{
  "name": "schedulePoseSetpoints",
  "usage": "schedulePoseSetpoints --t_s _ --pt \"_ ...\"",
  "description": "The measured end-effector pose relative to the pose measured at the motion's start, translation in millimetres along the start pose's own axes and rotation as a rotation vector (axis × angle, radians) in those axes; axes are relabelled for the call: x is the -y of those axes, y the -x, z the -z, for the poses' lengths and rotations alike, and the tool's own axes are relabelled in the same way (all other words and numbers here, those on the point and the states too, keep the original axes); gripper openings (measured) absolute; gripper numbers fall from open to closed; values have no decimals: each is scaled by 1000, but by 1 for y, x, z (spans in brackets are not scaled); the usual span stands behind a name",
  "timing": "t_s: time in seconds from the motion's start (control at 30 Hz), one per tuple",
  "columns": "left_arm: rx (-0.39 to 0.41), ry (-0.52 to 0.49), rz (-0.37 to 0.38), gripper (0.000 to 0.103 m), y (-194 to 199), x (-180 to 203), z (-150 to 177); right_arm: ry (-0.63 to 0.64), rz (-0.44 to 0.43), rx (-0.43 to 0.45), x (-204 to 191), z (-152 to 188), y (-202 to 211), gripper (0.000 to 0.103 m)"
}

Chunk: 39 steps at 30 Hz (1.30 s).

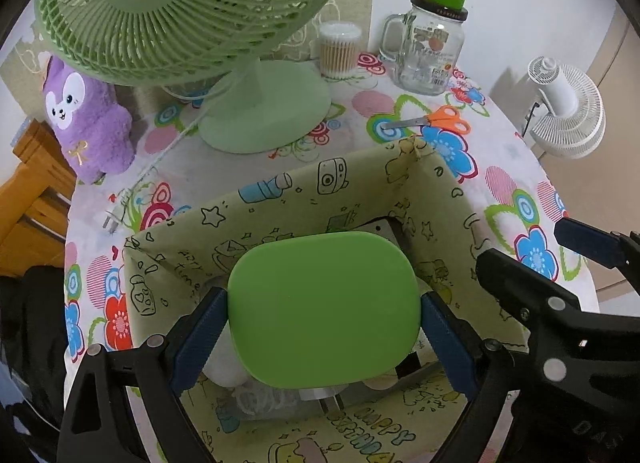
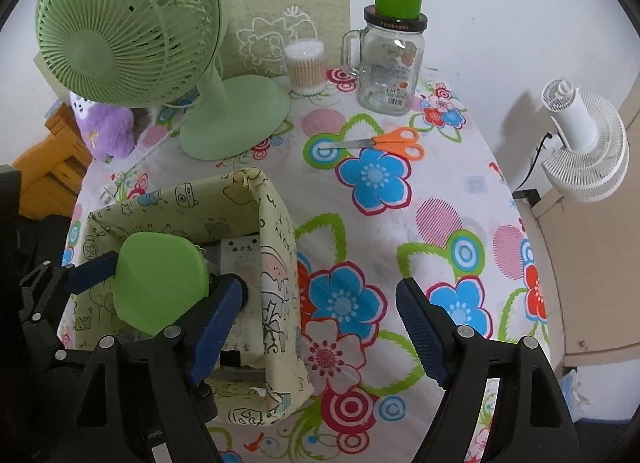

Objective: Organize rigid objects
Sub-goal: 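Lower the green pad into the storage box and open the left gripper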

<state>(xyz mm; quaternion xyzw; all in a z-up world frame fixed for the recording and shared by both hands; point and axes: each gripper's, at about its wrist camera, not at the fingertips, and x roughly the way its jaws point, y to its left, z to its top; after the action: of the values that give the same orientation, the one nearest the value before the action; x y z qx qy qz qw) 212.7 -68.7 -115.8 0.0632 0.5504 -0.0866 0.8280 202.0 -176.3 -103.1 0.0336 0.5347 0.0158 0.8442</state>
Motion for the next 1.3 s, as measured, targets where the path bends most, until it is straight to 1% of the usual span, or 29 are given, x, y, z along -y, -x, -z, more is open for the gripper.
schedulePoseSetpoints --t_s 0.4,0.47,0.5,0.67,0.8,1.3 --pt "-31 -5 19 96 -15 0 5 -3 13 -42 -3 4 -11 82" --pt "-34 -6 25 99 -16 -1 6 -6 11 -47 -3 5 -12 82" --pt "-29 -8 25 101 -14 -1 7 -4 9 -50 -4 5 -12 82" --pt "-14 -19 12 103 -7 -1 8 -4 -3 -48 -7 7 -10 82" --pt "-6 -5 11 103 3 -4 10 -1 -4 -38 -9 7 -4 82" --pt "50 40 -43 103 46 -13 32 37 -39 11 -24 20 30 82"
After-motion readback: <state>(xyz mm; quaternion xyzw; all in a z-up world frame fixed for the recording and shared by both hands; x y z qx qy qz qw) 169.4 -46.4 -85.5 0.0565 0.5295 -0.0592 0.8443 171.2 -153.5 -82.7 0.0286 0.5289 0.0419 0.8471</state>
